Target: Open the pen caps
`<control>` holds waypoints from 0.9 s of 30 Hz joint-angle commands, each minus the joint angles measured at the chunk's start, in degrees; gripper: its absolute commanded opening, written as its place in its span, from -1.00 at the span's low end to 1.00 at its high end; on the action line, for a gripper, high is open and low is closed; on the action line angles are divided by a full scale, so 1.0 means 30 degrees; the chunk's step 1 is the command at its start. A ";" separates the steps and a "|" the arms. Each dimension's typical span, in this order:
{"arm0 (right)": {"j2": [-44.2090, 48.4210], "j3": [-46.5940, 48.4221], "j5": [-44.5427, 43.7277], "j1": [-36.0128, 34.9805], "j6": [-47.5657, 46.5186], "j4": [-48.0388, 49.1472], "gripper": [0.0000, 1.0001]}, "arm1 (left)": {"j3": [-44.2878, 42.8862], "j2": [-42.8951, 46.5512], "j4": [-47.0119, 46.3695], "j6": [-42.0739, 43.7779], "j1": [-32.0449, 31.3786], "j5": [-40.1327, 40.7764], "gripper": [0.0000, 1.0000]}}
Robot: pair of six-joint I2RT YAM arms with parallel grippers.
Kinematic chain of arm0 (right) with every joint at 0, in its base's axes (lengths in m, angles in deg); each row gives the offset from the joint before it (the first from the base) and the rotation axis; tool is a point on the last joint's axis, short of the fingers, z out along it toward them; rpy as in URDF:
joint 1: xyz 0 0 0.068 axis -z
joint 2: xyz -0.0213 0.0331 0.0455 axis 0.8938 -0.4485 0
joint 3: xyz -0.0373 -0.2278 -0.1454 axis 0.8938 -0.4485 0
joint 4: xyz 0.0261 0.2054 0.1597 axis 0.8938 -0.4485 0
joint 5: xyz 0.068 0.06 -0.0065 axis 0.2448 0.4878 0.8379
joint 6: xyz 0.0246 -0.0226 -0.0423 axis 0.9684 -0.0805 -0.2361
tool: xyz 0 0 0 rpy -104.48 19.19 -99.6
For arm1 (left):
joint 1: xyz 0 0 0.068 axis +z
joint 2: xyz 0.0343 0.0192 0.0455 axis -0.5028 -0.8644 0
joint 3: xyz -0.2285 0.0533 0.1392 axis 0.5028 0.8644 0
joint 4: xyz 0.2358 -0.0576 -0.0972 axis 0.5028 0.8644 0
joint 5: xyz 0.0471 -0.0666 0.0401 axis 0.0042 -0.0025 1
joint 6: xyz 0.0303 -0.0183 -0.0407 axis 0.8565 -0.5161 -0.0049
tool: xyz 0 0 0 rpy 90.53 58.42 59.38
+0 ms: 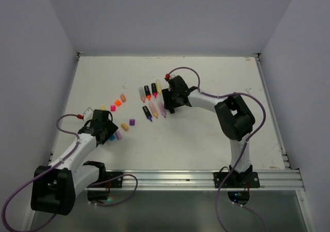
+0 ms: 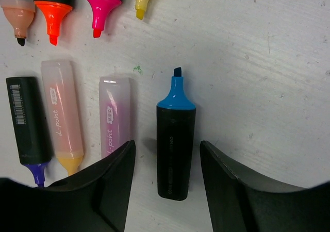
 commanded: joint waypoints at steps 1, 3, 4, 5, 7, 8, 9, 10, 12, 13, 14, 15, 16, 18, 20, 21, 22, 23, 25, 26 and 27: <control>0.0347 0.0822 0.0209 0.0174 0.0357 -0.0298 0.15 | -0.0543 0.0053 -0.0076 0.0180 0.0027 0.0199 0.30; 0.0931 0.0793 0.0150 0.0407 0.0475 -0.0327 0.21 | -0.1041 0.0259 0.0129 0.0706 0.0027 0.0549 0.33; 0.1137 0.0793 0.0150 0.0525 0.0678 -0.0385 0.28 | -0.1274 0.0433 0.0478 0.0824 0.0027 0.0696 0.34; 0.1284 0.0793 0.0150 0.0700 0.0796 -0.0531 0.30 | -0.1712 0.0522 0.0597 0.1144 0.0027 0.0929 0.35; 0.1955 0.0677 0.0150 0.1431 0.1292 -0.0766 0.32 | -0.2415 0.0843 0.0919 0.1468 0.0027 0.1048 0.59; 0.2308 0.0531 0.0150 0.2159 0.1528 -0.0883 0.32 | -0.2622 0.0990 0.1008 0.1702 0.0027 0.1136 0.61; 0.2630 0.0297 0.0237 0.2573 0.1762 -0.0884 0.32 | -0.2827 0.1224 0.1096 0.1849 0.0027 0.1108 0.61; 0.3417 -0.0198 0.0412 0.3012 0.2257 -0.0884 0.32 | -0.3003 0.1313 0.1125 0.1995 0.0027 0.1020 0.62; 0.4182 -0.0757 0.0151 0.4239 0.2700 -0.0912 0.38 | -0.3356 0.1693 0.0776 0.2580 0.0027 0.0437 0.63; 0.4969 -0.1282 -0.0662 0.4624 0.3253 -0.1000 0.52 | -0.3444 0.1811 0.0513 0.2670 0.0027 0.0231 0.64; 0.5267 -0.1519 -0.1019 0.5527 0.3607 -0.1291 0.58 | -0.3474 0.1928 0.0307 0.2816 0.0027 -0.0206 0.65; 0.5589 -0.1783 -0.1138 0.6000 0.3900 -0.1497 0.60 | -0.3445 0.2016 0.0073 0.2846 0.0027 -0.0414 0.65; 0.5767 -0.2046 -0.1197 0.6498 0.4396 -0.1702 0.61 | -0.3358 0.2220 -0.0306 0.2876 0.0027 -0.0619 0.66; 0.5944 -0.2136 -0.1256 0.7813 0.4868 -0.2492 0.61 | -0.3298 0.2397 -0.0776 0.3021 0.0027 -0.1321 0.67; 0.5654 -0.1875 -0.1897 0.8811 0.5484 -0.3775 0.61 | -0.3240 0.2369 -0.1421 0.3197 0.0027 -0.2110 0.67; 0.5564 -0.1728 -0.1843 0.8991 0.5427 -0.4074 0.60 | -0.3211 0.2369 -0.1597 0.3285 -0.0002 -0.2347 0.66; 0.5447 -0.1611 -0.1843 0.9138 0.4933 -0.4222 0.55 | -0.3123 0.2340 -0.2034 0.3373 -0.0002 -0.2611 0.65; 0.5388 -0.1522 -0.1988 0.9168 0.4609 -0.4659 0.54 | -0.3093 0.2369 -0.2212 0.3519 -0.0002 -0.3019 0.64; 0.5241 -0.1550 -0.2426 0.9198 0.4081 -0.4984 0.52 | -0.2977 0.2340 -0.2622 0.3637 -0.0002 -0.3402 0.62; 0.5299 -0.1696 -0.2515 0.9198 0.3992 -0.4985 0.51 | -0.2918 0.2311 -0.2769 0.3696 -0.0002 -0.3520 0.61; 0.5416 -0.1784 -0.2719 0.9198 0.3875 -0.4985 0.50 | -0.2859 0.2310 -0.2916 0.3754 -0.0002 -0.3666 0.61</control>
